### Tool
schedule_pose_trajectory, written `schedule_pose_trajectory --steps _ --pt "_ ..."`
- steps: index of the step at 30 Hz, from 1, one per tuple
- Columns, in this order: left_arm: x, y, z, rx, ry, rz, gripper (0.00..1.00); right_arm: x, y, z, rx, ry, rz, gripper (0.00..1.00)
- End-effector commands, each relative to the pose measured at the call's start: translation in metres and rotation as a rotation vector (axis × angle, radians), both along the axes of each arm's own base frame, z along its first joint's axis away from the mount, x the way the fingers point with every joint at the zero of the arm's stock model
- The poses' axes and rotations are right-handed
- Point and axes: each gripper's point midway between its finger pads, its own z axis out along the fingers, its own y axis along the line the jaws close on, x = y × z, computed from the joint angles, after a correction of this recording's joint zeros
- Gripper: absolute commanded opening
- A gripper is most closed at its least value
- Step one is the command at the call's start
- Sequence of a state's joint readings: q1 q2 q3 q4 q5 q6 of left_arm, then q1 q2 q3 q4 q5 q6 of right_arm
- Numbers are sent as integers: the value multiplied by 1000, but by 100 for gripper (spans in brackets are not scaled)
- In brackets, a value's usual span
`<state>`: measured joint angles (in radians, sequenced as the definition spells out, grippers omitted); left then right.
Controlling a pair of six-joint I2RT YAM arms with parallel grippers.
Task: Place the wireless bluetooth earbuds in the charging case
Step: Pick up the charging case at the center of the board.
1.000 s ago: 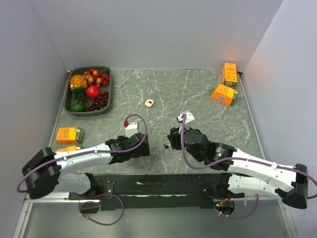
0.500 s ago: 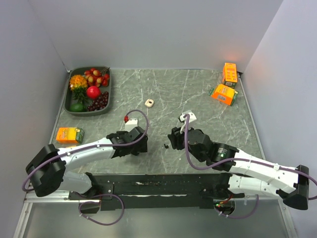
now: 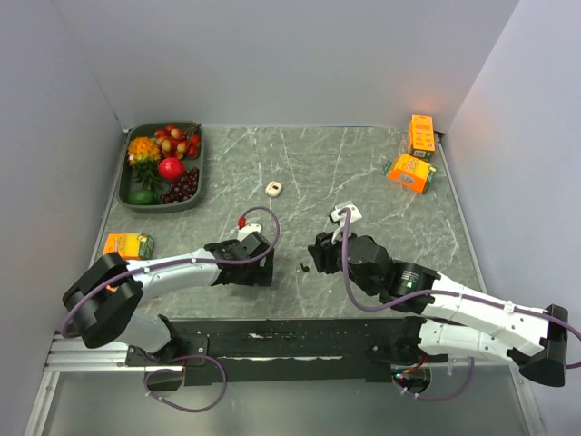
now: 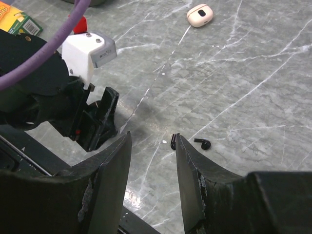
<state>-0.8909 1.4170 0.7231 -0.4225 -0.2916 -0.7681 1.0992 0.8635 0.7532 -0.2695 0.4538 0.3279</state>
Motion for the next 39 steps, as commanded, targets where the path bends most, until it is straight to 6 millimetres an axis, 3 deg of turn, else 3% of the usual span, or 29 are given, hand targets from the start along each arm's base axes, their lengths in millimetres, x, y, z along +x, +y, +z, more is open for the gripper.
schedule_pose_trajectory --steps 1,11,19,25,28,36,39 --pt "-4 -5 0 -22 17 -45 95 4 -1 15 49 -32 -14 49" --pt "-7 1 -12 49 61 -47 85 4 -1 14 65 -32 -9 49" --pt "2 -13 -10 22 45 -40 71 4 -1 12 57 -25 -8 49" --pt "-1 -15 -4 71 26 -61 85 4 -1 12 53 -28 -11 49" --pt "-4 -14 2 75 23 -77 84 5 -1 10 52 -26 -13 49" --pt "-7 -16 -8 64 40 -76 62 4 -1 12 63 -23 -10 49" --pt "-5 -18 -11 59 41 -65 58 3 -3 13 65 -23 -12 49"
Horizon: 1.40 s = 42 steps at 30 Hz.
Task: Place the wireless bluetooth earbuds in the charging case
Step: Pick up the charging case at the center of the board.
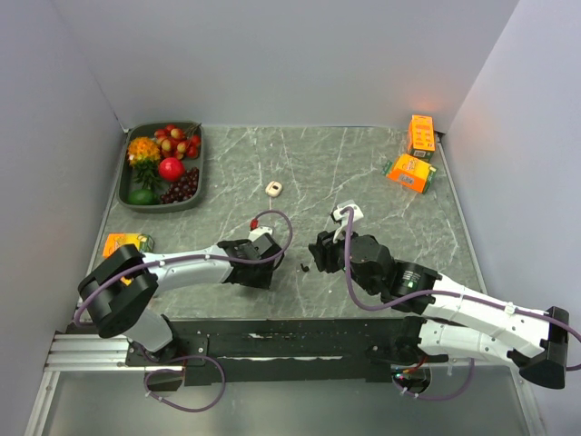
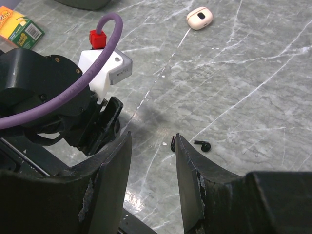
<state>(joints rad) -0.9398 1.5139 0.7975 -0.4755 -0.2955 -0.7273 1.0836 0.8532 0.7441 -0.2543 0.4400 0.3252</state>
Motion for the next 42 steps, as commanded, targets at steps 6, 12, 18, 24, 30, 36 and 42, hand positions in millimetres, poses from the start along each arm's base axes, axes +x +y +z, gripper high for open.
schedule_pose_trajectory --steps 6,12,18,24,30,36,42 --pt "9 -15 -4 -54 -16 71 46 1 -2 12 50 -18 -12 49" --pt "20 -28 -1 -109 -40 140 71 1 -3 12 52 -18 -14 49" --pt "24 -28 6 -98 -64 131 88 2 -7 12 42 -21 -27 49" --pt "19 -23 12 -22 -56 6 88 3 -7 13 39 -25 -29 49" --pt "8 -12 18 41 -33 -80 85 3 -7 15 45 -31 -29 49" --pt "7 -6 10 90 -29 -115 77 4 -4 16 44 -27 -24 49" --pt "16 -15 4 112 -29 -152 73 3 0 15 39 -20 -12 49"
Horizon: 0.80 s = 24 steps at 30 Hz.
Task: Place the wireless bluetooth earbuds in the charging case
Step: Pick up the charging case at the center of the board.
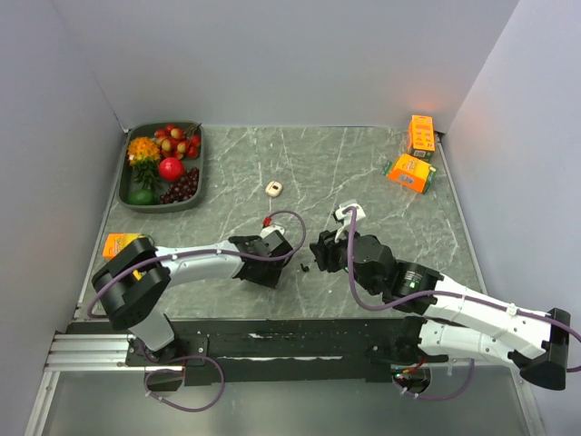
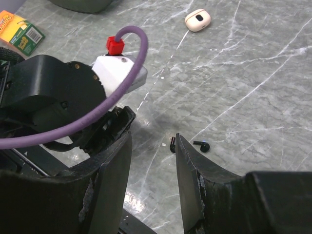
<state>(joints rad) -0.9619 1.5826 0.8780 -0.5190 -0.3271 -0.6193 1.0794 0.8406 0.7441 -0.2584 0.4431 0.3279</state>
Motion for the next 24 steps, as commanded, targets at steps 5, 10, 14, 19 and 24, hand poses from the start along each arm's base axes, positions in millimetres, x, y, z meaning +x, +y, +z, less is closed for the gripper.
schedule_pose_trajectory --steps 5,10,14,19,24 --pt "11 -14 0 7 1 -68 72 4 -1 13 25 -23 -14 49" --pt "8 -14 -4 0 19 -65 68 4 -1 11 20 -18 -18 49" --pt "5 -11 -4 -1 26 -58 73 5 -1 10 20 -20 -21 49" --pt "3 -10 -3 -8 31 -61 77 4 1 9 19 -14 -16 49" --pt "0 -12 -6 -24 49 -73 67 4 0 10 26 -13 -18 49"
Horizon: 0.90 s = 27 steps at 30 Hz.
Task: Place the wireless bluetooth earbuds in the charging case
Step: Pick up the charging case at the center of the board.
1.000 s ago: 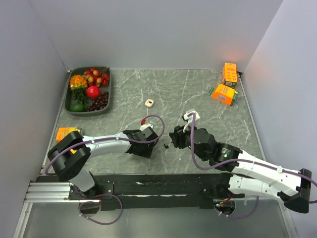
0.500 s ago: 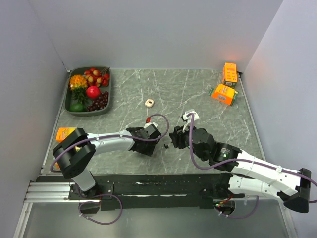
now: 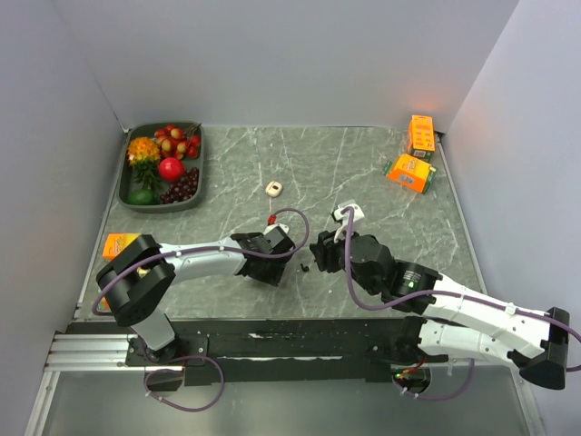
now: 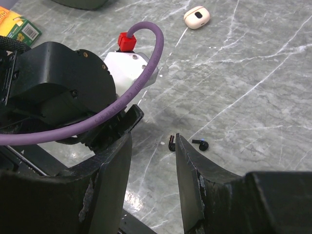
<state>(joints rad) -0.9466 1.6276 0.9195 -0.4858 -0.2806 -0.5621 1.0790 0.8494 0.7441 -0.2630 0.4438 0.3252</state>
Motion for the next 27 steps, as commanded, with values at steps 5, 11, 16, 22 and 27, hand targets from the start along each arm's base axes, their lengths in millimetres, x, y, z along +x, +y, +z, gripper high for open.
schedule_pose_trajectory --steps 5,11,16,22,27 --pt "-11 4 -8 0 48 -22 46 3 -4 19 50 -25 -23 49" --pt "-9 4 -2 -11 26 1 1 1 -8 32 72 -44 -26 49" --pt "3 0 27 -133 -89 77 1 0 -17 54 107 -76 -43 49" --pt "25 -20 103 -467 -404 90 1 -2 -30 89 197 -90 -78 50" --pt "24 -12 156 -727 -685 58 1 -4 -27 92 223 -53 -62 50"
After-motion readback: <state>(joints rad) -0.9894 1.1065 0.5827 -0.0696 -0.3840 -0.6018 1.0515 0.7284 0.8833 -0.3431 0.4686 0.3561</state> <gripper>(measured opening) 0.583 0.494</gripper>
